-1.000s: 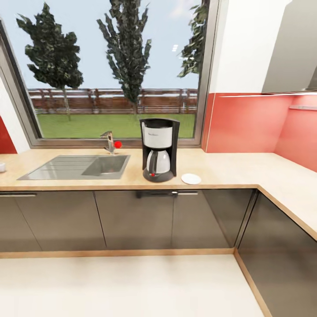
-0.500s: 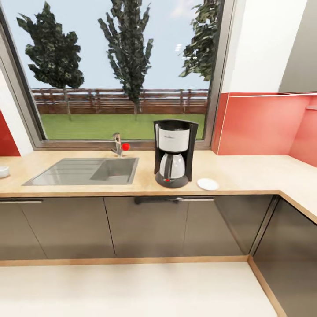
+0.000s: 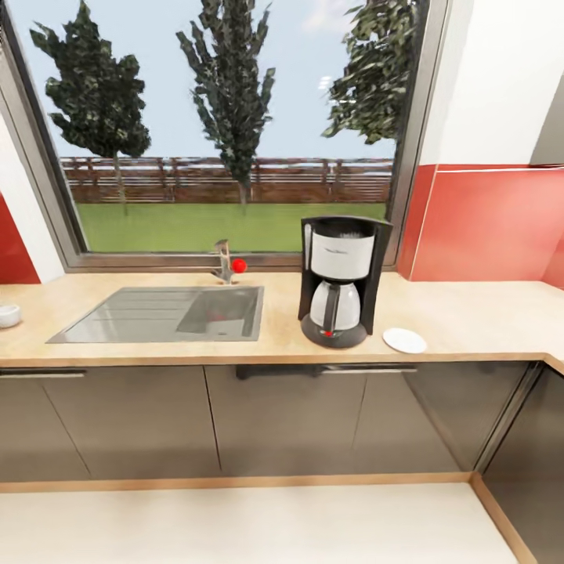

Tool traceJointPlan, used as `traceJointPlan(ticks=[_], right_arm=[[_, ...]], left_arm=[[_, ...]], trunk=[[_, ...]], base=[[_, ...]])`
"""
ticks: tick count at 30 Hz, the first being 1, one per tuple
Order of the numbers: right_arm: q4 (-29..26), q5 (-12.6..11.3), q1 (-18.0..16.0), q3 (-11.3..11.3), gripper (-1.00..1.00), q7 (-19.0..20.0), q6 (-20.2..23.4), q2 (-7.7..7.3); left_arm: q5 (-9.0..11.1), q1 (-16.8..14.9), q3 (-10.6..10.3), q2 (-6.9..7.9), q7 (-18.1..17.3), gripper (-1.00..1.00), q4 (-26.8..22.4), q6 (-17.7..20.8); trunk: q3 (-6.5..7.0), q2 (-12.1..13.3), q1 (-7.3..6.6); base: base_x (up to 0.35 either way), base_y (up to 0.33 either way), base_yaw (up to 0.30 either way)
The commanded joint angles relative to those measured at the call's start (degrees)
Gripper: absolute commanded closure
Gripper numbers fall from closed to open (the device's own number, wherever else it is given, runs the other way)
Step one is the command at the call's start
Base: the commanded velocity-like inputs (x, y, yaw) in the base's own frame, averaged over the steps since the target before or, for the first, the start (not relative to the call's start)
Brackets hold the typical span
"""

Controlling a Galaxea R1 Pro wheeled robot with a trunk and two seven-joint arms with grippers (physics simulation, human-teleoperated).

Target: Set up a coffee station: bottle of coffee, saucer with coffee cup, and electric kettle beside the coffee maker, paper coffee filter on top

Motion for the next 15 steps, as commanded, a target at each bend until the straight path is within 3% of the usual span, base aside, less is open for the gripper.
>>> traceJointPlan(ticks=[1, 15], right_arm=[[0.2, -0.2, -0.1, 0.1, -1.00, -0.1, -0.3, 0.03], [0.2, -0.2, 0.0, 0.1, -1.00, -0.1, -0.3, 0.18]], left_arm=[[0.1, 0.0, -0.4, 0.03, 0.3, -1.00, -0.1, -0.1], [-0.1, 0.0, -0.4, 0.06, 0.3, -1.00, -0.1, -0.2]], trunk=[[-0.05, 0.0, 0.02], [-0.05, 0.0, 0.02]], base=[[0.178, 0.295, 0.000], [0.157, 0.305, 0.000]])
